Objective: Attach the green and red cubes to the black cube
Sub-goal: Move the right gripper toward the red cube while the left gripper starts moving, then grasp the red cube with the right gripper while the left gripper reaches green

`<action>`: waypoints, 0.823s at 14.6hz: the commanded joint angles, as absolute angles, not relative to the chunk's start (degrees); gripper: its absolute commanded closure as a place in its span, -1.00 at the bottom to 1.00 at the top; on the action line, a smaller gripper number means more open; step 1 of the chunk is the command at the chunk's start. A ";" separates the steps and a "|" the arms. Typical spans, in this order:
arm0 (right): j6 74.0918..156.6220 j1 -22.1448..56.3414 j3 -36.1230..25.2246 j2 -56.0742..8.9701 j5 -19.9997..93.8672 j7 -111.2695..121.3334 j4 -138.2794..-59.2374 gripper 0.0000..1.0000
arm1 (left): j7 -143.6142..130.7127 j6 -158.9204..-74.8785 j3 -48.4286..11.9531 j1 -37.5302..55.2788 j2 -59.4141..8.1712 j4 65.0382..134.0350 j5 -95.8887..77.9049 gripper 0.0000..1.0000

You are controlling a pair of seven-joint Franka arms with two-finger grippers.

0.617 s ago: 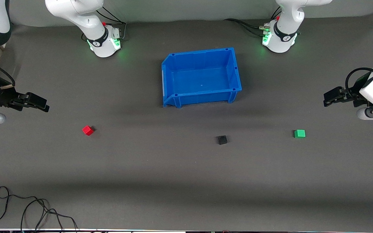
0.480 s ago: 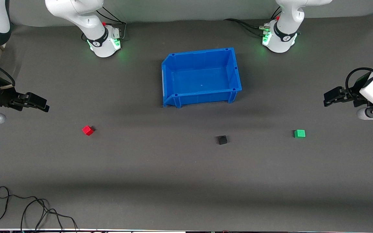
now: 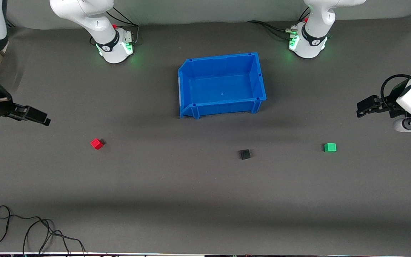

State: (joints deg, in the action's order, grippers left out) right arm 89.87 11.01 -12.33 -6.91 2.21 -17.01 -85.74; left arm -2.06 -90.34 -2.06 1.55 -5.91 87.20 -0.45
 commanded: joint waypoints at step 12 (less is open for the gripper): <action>96.94 9.93 -21.97 -14.59 8.59 -33.69 -91.67 -0.99 | -58.92 -87.54 0.35 -1.14 -5.10 87.36 -5.87 -1.00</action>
